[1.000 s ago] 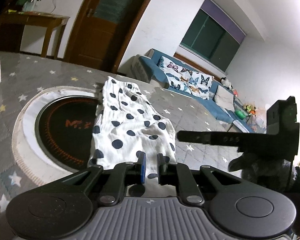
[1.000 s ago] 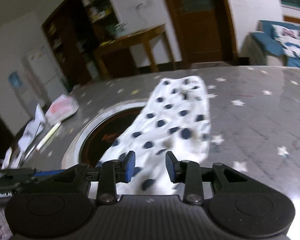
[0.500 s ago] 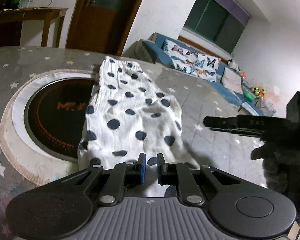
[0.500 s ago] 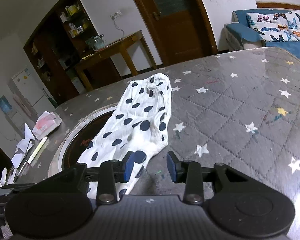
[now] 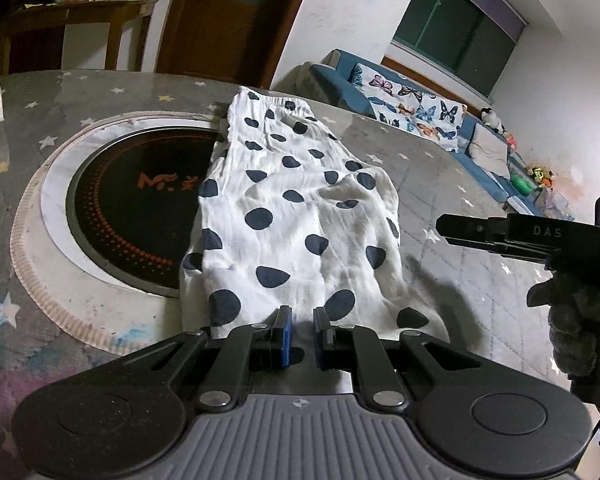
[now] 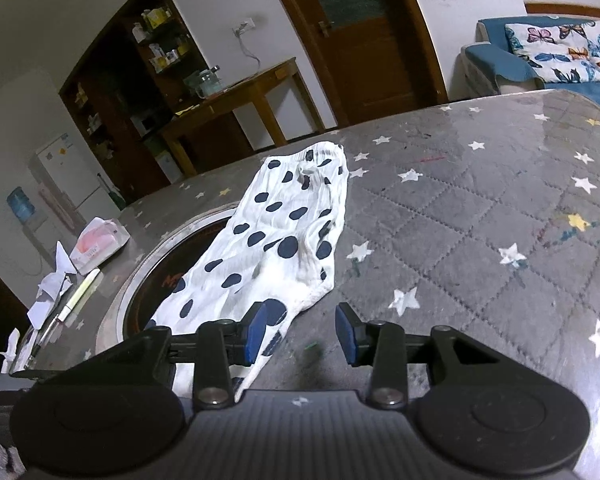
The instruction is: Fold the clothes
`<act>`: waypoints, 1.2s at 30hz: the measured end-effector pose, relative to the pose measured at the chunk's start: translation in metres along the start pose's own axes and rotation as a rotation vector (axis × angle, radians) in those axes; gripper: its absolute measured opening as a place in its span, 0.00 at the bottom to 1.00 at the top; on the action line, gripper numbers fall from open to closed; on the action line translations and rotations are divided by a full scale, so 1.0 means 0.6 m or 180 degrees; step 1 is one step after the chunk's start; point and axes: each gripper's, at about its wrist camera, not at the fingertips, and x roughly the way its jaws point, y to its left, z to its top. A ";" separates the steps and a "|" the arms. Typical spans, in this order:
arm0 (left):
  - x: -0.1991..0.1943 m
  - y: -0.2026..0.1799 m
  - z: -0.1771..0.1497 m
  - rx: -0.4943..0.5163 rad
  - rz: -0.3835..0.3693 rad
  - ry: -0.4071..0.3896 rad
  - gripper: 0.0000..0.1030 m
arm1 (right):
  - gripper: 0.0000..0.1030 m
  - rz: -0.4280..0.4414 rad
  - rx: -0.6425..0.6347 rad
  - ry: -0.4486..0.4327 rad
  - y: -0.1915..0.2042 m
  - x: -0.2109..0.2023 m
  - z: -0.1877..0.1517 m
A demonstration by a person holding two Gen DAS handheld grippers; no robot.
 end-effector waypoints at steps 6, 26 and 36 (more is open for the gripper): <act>-0.002 -0.008 0.008 0.0021 0.0072 0.0006 0.12 | 0.37 0.0037 -0.0044 0.0042 -0.018 0.018 0.007; 0.009 -0.021 0.024 0.0146 0.0239 0.0069 0.18 | 0.15 0.0446 -0.0351 0.0196 -0.035 0.103 0.034; 0.011 -0.017 0.010 0.0331 0.0233 0.0097 0.18 | 0.05 0.0046 -0.0520 0.0157 -0.032 0.053 0.034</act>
